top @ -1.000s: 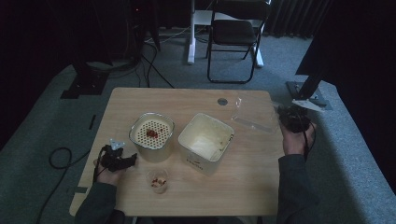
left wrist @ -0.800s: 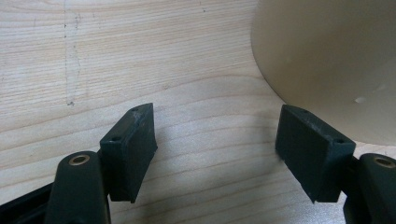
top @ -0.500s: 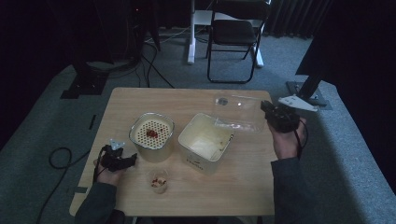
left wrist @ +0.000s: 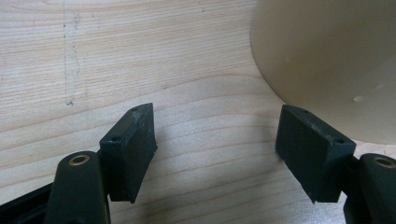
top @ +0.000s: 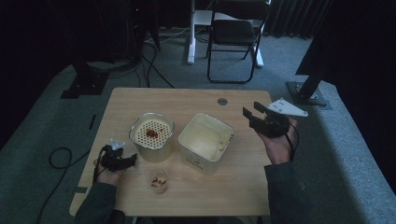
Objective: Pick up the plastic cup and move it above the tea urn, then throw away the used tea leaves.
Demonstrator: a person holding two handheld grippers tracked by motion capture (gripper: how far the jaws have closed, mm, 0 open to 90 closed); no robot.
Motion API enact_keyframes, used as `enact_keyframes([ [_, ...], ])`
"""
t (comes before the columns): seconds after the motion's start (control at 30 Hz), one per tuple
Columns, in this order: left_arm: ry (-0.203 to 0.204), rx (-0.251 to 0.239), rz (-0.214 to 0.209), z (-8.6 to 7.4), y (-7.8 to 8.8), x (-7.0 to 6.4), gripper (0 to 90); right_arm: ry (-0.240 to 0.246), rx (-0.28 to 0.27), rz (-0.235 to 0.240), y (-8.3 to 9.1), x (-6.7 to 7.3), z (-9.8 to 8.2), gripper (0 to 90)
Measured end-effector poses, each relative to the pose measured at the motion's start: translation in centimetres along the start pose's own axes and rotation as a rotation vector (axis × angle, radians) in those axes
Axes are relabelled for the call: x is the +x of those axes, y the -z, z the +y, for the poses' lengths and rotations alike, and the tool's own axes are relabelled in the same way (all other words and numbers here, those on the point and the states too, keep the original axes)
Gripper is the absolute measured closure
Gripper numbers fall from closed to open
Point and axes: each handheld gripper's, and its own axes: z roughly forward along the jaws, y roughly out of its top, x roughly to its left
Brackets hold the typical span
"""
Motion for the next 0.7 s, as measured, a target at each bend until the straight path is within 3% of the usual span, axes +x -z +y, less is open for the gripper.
enact_keyframes([
  [0.23,0.006,0.002,-0.002,0.0,0.0,0.0,29.0,-0.028,0.062,-0.039,-0.8,-1.6,-2.5,47.3],
  [0.43,0.004,0.002,0.001,0.0,0.1,-0.1,29.0,-0.082,0.132,-0.063,-1.8,-2.9,-5.7,46.3],
  [0.6,0.010,-0.045,-0.001,0.1,1.4,-0.5,29.0,-0.102,0.198,-0.106,-2.0,-3.5,-9.1,44.2],
  [0.7,-0.010,-0.075,-0.014,-0.1,2.5,-1.2,29.0,-0.112,0.213,-0.108,-2.1,-3.6,-9.8,44.2],
])
